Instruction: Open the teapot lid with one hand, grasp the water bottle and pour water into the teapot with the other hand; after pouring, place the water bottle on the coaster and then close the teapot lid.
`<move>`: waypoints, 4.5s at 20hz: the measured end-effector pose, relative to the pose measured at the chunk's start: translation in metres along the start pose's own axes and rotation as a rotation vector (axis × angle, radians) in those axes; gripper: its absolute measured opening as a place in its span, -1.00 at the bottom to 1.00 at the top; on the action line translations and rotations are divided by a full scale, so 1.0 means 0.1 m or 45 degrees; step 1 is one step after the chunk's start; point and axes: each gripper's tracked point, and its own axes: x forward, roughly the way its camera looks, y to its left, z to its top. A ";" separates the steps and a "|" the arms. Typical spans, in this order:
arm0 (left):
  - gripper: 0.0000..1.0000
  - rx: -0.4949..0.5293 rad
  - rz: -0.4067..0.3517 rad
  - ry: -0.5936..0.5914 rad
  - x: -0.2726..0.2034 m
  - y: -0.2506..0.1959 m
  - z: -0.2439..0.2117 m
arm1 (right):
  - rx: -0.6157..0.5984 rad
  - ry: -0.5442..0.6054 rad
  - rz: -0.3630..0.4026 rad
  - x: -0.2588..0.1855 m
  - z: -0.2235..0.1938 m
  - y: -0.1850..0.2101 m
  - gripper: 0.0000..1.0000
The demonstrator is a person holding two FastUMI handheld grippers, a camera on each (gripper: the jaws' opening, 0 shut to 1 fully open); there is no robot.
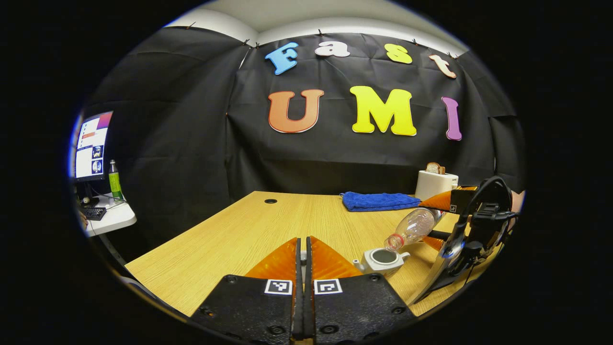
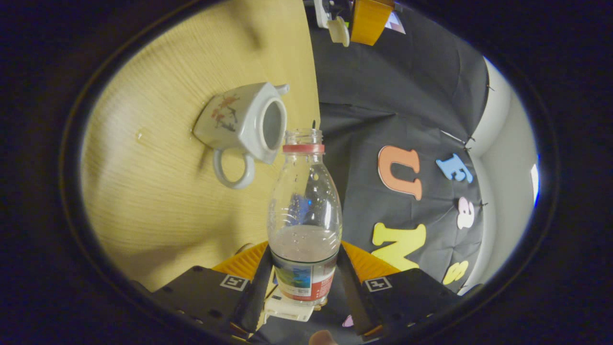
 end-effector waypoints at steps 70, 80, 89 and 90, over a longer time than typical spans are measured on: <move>-0.94 -0.005 0.015 -0.045 -0.12 0.09 0.19 | -0.469 -0.047 -0.215 -0.08 0.09 -0.59 0.44; -0.94 -0.031 0.026 -0.056 -0.16 0.12 0.24 | -0.148 -0.068 -0.104 -0.09 0.09 -0.35 0.45; -0.95 0.043 0.032 -0.023 -0.26 -0.10 0.28 | 0.701 -0.109 0.024 -0.20 -0.13 -0.25 0.49; -0.95 0.054 0.030 -0.028 -0.27 -0.15 0.31 | 0.825 -0.107 0.030 -0.22 -0.20 -0.31 0.45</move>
